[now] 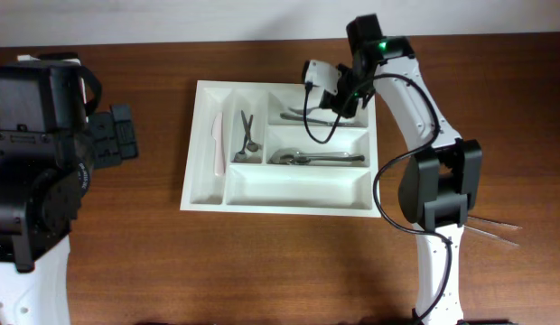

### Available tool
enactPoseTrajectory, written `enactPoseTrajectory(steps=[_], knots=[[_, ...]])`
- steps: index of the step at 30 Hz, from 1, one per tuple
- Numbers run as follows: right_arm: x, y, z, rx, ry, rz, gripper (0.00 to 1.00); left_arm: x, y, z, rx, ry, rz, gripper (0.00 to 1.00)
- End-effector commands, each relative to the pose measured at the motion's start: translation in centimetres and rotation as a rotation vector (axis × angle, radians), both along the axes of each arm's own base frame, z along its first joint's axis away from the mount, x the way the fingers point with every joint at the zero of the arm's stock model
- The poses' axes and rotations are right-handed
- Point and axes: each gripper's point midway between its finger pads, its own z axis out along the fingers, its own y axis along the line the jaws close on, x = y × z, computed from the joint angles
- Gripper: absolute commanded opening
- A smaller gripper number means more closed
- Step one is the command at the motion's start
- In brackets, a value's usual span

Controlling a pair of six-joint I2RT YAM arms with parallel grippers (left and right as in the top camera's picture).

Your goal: Pack container

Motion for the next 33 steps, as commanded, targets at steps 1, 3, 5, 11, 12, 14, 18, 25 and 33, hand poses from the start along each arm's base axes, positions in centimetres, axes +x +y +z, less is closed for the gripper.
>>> enactPoseTrajectory(steps=[1, 3, 5, 11, 12, 14, 18, 25, 33], knots=[[-0.2, 0.3, -1.1, 0.02, 0.001, 0.007, 0.04, -0.2, 0.4, 0.5, 0.012, -0.014, 0.01, 0.99], [0.2, 0.3, -1.1, 0.028, -0.002, -0.02, 0.26, -0.2, 0.4, 0.5, 0.012, -0.014, 0.01, 0.99], [0.8, 0.3, -0.4, 0.043, -0.006, -0.067, 0.62, -0.2, 0.4, 0.5, 0.012, -0.014, 0.01, 0.99], [3.3, -1.7, 3.9, 0.109, 0.048, -0.418, 0.74, -0.2, 0.4, 0.5, 0.012, -0.014, 0.01, 0.99], [3.6, -3.3, 5.3, 0.118, 0.089, -0.563, 0.81, -0.2, 0.4, 0.5, 0.012, -0.014, 0.01, 0.99], [3.3, -5.8, 6.9, 0.106, 0.137, -0.725, 0.91, -0.2, 0.4, 0.5, 0.012, -0.014, 0.01, 0.99], [1.6, -10.6, 9.8, 0.081, 0.193, -0.865, 0.99, -0.2, 0.4, 0.5, 0.012, -0.014, 0.01, 0.99], [0.3, -18.0, 11.6, 0.147, 0.29, -1.186, 0.99, -0.2, 0.4, 0.5, 0.012, -0.014, 0.01, 0.99], [-5.7, -23.3, 17.0, 0.085, 0.27, -1.336, 0.99, -0.2, 0.4, 0.5, 0.012, -0.014, 0.01, 0.99]])
